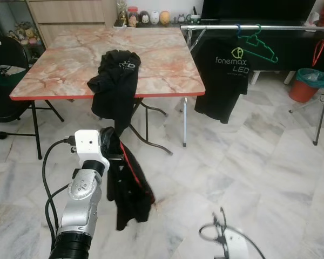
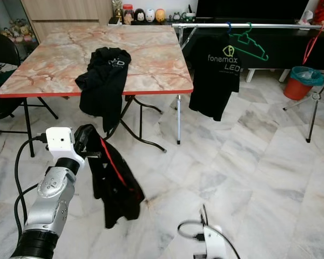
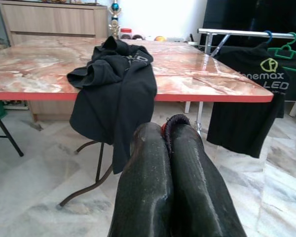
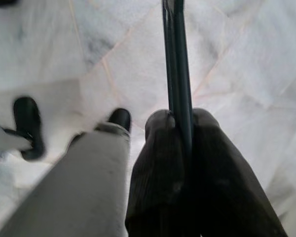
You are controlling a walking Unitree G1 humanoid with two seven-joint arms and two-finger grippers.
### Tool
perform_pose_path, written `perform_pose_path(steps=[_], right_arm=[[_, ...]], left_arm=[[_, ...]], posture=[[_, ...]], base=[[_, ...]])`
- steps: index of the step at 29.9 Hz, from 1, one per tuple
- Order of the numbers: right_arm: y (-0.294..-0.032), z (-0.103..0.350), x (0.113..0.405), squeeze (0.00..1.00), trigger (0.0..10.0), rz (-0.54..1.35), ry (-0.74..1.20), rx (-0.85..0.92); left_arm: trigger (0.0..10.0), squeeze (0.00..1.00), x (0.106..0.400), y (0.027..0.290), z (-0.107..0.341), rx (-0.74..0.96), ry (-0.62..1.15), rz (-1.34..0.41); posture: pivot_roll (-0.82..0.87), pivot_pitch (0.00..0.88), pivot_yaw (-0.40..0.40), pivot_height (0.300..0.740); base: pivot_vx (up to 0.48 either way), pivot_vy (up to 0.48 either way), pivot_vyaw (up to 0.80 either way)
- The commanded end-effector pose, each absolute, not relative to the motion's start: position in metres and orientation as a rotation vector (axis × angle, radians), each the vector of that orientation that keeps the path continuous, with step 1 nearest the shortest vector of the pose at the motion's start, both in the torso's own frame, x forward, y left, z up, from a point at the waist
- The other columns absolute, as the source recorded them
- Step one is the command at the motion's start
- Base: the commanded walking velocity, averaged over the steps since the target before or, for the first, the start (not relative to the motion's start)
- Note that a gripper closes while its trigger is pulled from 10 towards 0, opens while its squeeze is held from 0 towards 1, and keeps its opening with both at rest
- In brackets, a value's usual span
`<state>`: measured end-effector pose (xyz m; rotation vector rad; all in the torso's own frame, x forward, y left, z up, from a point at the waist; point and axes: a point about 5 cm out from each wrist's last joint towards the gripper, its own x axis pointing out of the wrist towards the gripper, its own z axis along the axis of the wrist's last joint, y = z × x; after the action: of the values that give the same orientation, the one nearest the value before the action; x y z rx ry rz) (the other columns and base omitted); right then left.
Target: Hang hanger
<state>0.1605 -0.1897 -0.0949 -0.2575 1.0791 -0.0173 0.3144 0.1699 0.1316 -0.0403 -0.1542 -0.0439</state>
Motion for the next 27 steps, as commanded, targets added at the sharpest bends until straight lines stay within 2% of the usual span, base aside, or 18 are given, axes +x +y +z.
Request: perform_pose_path(steps=[1, 4, 8, 12, 17, 27], right_arm=[[-0.195, -0.093, 0.162, 0.0, 10.0, 0.037, 1.068, -0.359], [-0.198, -0.096, 0.155, 0.0, 10.0, 0.13, 1.101, -0.455], [-0.198, -0.098, 0.151, 0.0, 10.0, 0.108, 1.142, -0.418], [-0.188, -0.1, 0.15, 0.0, 10.0, 0.136, 1.133, -0.391], [-0.172, -0.102, 0.148, 0.0, 10.0, 0.166, 1.135, -0.377], [-0.177, -0.101, 0.148, 0.0, 10.0, 0.146, 1.128, -0.354]], left_arm=[[10.0, 0.0, 0.315, 0.168, 0.138, -0.022, -0.178, -0.055], [10.0, 0.0, 0.314, 0.169, 0.138, -0.021, -0.178, -0.054], [10.0, 0.0, 0.314, 0.173, 0.142, -0.015, -0.188, -0.04], [10.0, 0.0, 0.315, 0.181, 0.154, -0.014, -0.228, -0.013], [10.0, 0.0, 0.317, 0.187, 0.17, 0.007, -0.28, 0.007], [10.0, 0.0, 0.325, 0.188, 0.208, 0.016, -0.394, 0.011]], posture=[[-0.04, 0.0, -0.01, 0.74], [-0.03, 0.0, -0.01, 0.74], [-0.03, 0.0, -0.007, 0.74], [-0.02, 0.0, -0.005, 0.74], [-0.02, 0.0, 0.0, 0.74], [-0.02, 0.0, 0.003, 0.74]], base=[[0.0, 0.0, 0.0], [0.0, 0.0, 0.0], [0.0, 0.0, 0.0], [0.0, 0.0, 0.0], [0.26, 0.0, 0.0], [0.304, 0.0, 0.0]])
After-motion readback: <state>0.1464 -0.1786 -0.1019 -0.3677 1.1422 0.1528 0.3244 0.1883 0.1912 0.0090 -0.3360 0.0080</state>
